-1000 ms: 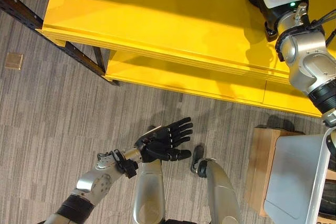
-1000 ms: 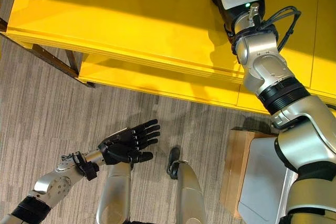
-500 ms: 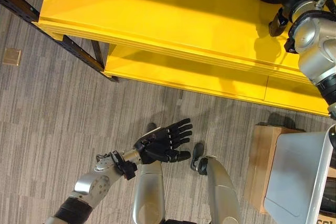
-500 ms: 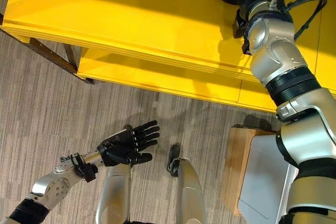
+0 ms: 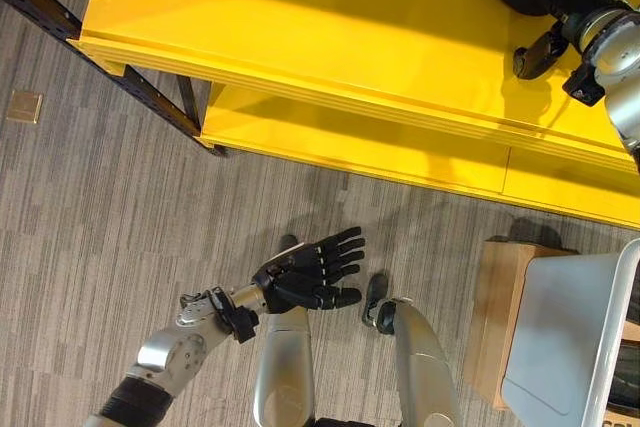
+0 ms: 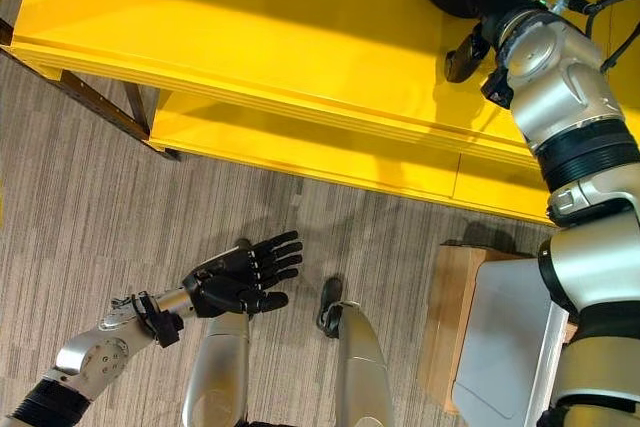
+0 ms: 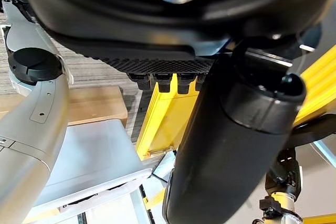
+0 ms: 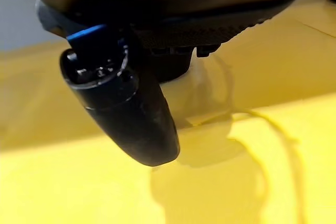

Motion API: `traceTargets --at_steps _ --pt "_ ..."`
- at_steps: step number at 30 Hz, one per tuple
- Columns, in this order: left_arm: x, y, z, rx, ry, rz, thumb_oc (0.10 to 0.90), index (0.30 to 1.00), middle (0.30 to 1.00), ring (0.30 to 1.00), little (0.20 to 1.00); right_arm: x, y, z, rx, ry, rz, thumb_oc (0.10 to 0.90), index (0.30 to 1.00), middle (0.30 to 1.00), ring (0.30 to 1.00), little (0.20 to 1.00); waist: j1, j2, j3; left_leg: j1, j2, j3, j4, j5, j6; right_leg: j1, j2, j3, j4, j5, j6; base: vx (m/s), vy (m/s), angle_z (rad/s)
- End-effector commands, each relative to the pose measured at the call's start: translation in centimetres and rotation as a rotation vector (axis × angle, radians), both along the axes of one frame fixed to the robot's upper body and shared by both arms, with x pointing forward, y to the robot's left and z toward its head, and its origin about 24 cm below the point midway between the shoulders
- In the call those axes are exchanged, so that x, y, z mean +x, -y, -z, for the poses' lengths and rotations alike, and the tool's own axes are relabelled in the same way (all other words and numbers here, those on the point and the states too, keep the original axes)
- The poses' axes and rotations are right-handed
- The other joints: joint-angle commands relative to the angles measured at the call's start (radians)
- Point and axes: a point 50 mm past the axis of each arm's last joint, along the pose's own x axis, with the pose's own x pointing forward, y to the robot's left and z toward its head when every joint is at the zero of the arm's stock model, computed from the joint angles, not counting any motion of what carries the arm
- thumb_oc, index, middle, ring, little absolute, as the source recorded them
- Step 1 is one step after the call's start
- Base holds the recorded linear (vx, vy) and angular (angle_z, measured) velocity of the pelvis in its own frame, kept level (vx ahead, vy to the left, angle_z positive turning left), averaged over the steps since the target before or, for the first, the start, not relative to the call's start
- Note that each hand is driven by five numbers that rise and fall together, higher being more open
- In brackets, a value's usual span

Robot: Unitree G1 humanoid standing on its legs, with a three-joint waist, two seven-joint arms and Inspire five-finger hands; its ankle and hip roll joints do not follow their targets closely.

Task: Move parts from the plastic box to the shelf.

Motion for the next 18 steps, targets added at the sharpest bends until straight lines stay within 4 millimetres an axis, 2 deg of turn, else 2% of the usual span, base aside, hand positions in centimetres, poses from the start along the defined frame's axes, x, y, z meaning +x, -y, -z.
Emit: traceTargets --at_steps 1,9,18 --pt "-1.4 1.4 -2.5 -0.086 0.112 0.139 0.9 1.0 1.0 1.0 1.0 -0.6 1.7 -0.7 -0.114 -0.055 0.065 0.9 1.0 1.0 1.0 1.0 0.03 0.0 -0.011 0.027 0.039 -0.024 -0.048 -0.03 0.032 0.088 -0.068 -0.013 0.037 -0.075 0.039 0.0 -0.03 0.01" --pt "-1.7 0.8 -2.5 -0.082 0.107 0.133 0.9 1.0 1.0 1.0 1.0 -1.0 1.8 -1.2 -0.284 -0.143 0.095 0.9 1.0 1.0 1.0 1.0 0.028 -0.011 -0.011 0.038 0.053 -0.015 -0.063 -0.018 0.029 0.104 -0.064 -0.015 0.018 -0.065 0.042 0.0 -0.003 -0.01" --pt "-1.8 0.6 -2.6 -0.075 0.105 0.137 0.9 1.0 1.0 1.0 1.0 -0.9 1.8 -0.2 -0.279 -0.218 0.107 0.9 1.0 1.0 1.0 1.0 0.031 -0.021 -0.011 0.052 0.061 -0.011 -0.07 -0.014 0.029 0.128 -0.064 -0.017 -0.005 -0.057 0.044 0.0 0.0 0.0"
